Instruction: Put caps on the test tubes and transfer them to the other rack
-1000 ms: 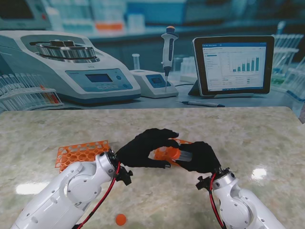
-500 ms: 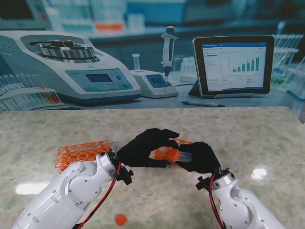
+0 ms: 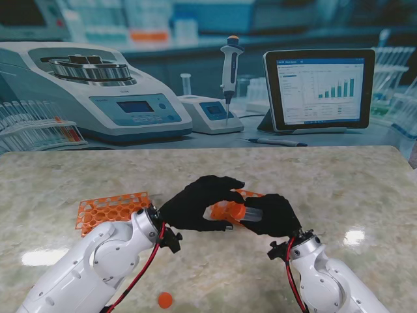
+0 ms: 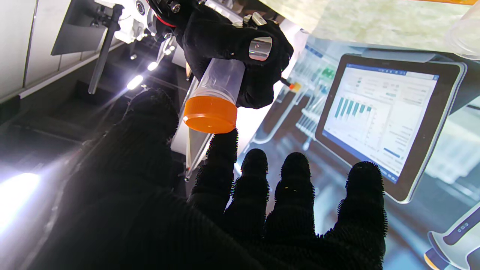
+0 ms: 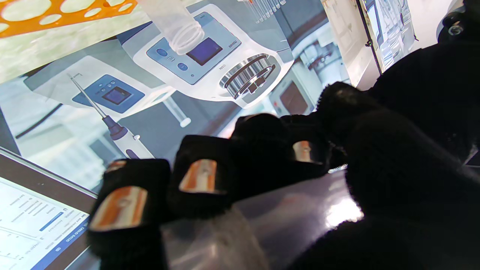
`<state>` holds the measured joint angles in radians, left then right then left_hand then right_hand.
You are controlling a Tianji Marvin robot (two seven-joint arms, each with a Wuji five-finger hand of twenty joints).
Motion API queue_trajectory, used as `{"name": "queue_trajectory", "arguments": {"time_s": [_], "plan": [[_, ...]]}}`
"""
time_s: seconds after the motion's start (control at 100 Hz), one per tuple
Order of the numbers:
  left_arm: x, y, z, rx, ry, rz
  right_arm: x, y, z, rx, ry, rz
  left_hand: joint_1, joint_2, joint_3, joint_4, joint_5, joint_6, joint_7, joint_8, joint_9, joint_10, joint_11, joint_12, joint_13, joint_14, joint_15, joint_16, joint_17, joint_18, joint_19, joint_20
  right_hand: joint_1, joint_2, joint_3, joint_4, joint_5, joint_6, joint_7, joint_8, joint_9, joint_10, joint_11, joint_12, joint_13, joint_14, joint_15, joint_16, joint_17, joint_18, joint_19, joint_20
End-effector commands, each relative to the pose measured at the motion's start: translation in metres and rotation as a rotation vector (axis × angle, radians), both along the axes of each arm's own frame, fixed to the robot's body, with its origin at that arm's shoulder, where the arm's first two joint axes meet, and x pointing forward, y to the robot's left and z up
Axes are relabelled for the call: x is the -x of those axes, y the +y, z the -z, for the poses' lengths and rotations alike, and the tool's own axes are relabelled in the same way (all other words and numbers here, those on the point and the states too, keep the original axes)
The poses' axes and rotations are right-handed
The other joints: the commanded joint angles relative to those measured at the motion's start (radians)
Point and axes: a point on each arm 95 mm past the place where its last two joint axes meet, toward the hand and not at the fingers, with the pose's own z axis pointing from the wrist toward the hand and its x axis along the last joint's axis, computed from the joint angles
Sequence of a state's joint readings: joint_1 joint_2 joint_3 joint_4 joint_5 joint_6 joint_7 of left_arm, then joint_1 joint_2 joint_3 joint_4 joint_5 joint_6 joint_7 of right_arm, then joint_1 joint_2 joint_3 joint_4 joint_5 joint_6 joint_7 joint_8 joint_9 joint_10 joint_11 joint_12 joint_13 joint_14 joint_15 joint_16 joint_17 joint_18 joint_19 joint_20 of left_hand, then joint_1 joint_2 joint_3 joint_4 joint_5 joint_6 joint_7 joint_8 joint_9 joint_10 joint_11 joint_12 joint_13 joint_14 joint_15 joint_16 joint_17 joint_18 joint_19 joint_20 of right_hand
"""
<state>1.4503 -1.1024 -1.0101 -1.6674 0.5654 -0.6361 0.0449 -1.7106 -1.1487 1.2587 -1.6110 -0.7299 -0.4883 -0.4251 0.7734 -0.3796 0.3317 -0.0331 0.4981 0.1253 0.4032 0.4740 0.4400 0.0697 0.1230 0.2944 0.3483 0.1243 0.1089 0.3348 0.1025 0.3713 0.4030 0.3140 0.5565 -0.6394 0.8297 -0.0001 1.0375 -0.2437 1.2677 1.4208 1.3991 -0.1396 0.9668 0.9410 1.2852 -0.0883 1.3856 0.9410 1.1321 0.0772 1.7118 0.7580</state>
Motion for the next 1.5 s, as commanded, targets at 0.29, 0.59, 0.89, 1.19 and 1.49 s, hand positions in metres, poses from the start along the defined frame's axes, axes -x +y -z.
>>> {"name": "queue_trajectory", "arguments": {"time_s": [0.29, 0.59, 0.89, 1.19, 1.49], "plan": [[-0.0002, -0.0052, 0.0037, -0.003, -0.011, -0.003, 0.0017, 0.0041, -0.0002, -0.013, -0.001, -0.004, 0.032, 0.002, 0.035, -0.028, 0.026, -0.025, 0.054, 0.022, 0.036, -0.002, 0.010, 0.033, 0.035, -0.020, 0.017, 0.018, 0.000, 0.000, 0.044, 0.004, 0.030, 0.030, 0.012, -0.011, 0.017, -0.058, 0.065, 0.027, 0.039, 0.001, 0.003, 0.014, 0.036, -0.073, 0.060, 0.016, 0.020, -0.013, 0.036, -0.006], [-0.0002, -0.0068, 0.0039, 0.010, -0.006, -0.008, 0.0024, 0.0046, -0.0002, -0.014, -0.001, -0.007, 0.186, 0.089, -0.164, -0.005, 0.006, -0.060, 0.201, 0.141, 0.054, -0.003, 0.019, 0.040, 0.049, -0.024, 0.024, 0.029, 0.001, 0.002, 0.054, 0.002, 0.031, 0.030, 0.012, -0.011, 0.017, -0.058, 0.065, 0.027, 0.039, -0.001, 0.003, 0.014, 0.036, -0.073, 0.060, 0.016, 0.020, -0.012, 0.036, -0.006], [-0.0009, -0.0086, 0.0043, 0.020, -0.013, -0.013, 0.0027, 0.0044, -0.0006, -0.015, -0.002, -0.005, 0.262, 0.066, -0.182, 0.009, -0.001, -0.077, 0.265, 0.164, 0.073, -0.006, 0.030, 0.045, 0.073, -0.025, 0.036, 0.038, 0.010, 0.001, 0.067, 0.005, 0.030, 0.030, 0.011, -0.011, 0.017, -0.058, 0.065, 0.027, 0.039, 0.001, 0.003, 0.014, 0.036, -0.073, 0.060, 0.016, 0.020, -0.012, 0.035, -0.006], [-0.0014, -0.0101, 0.0052, 0.021, -0.016, -0.017, 0.0031, 0.0041, -0.0010, -0.016, -0.002, -0.005, 0.316, 0.061, -0.171, 0.027, 0.012, -0.083, 0.269, 0.132, 0.089, -0.007, 0.037, 0.048, 0.086, -0.026, 0.043, 0.044, 0.013, 0.002, 0.083, 0.008, 0.030, 0.030, 0.012, -0.011, 0.017, -0.058, 0.065, 0.027, 0.039, 0.000, 0.003, 0.015, 0.036, -0.073, 0.060, 0.016, 0.020, -0.012, 0.035, -0.006], [-0.0020, -0.0106, 0.0069, 0.005, -0.021, -0.015, 0.0032, 0.0044, -0.0011, -0.017, -0.001, -0.005, 0.295, 0.044, -0.168, 0.030, 0.060, -0.066, 0.178, 0.042, 0.100, -0.010, 0.037, 0.046, 0.096, -0.024, 0.044, 0.047, 0.016, 0.000, 0.092, 0.003, 0.030, 0.030, 0.011, -0.012, 0.015, -0.060, 0.064, 0.028, 0.039, 0.001, 0.002, 0.015, 0.036, -0.072, 0.059, 0.015, 0.020, -0.012, 0.035, -0.006]]}}
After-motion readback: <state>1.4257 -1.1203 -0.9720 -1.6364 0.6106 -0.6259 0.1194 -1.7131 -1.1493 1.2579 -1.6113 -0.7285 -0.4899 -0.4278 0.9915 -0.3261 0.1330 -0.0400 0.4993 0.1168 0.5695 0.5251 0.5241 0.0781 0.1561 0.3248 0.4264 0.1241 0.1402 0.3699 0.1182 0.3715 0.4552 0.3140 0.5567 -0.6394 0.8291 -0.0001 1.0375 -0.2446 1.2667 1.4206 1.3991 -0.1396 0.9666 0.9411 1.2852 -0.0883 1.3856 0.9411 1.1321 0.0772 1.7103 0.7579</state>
